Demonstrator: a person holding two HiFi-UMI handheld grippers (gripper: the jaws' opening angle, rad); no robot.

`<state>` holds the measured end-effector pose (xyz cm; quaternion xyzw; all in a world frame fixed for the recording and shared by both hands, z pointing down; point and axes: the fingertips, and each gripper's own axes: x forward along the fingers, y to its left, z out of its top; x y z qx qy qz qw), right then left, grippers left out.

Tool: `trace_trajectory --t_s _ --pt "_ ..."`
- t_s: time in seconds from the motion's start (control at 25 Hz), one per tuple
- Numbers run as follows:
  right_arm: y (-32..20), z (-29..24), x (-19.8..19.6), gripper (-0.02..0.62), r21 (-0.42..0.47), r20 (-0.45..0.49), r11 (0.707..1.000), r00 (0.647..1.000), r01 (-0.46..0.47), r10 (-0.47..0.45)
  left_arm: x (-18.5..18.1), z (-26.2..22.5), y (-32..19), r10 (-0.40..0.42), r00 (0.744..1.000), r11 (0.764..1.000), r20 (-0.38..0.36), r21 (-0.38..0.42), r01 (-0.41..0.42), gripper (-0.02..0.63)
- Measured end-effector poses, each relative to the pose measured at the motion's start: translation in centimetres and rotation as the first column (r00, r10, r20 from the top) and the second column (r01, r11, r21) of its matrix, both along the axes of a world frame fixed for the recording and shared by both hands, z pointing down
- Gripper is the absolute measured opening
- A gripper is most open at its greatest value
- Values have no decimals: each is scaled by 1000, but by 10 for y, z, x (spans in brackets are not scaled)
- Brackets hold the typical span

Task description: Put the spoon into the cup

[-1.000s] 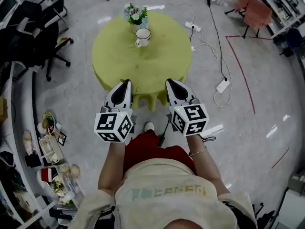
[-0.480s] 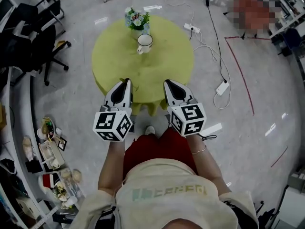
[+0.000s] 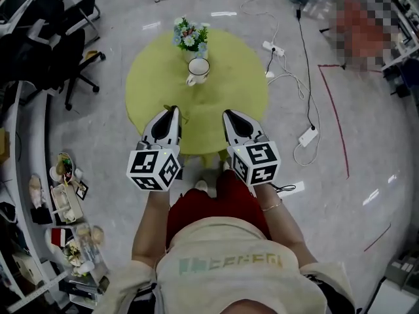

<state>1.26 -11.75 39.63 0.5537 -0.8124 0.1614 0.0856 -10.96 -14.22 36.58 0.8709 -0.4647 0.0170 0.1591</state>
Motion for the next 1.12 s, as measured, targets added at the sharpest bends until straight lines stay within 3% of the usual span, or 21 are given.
trace_trajectory --t_s 0.48,1.12 --pt "-88 -4 53 37 -4 13 989 989 150 -150 50 -11 -79 -136 990 991 -18 -3 136 23" --pt "-149 18 69 37 -65 23 963 965 263 -262 57 -14 -150 -280 959 960 -43 7 281 23"
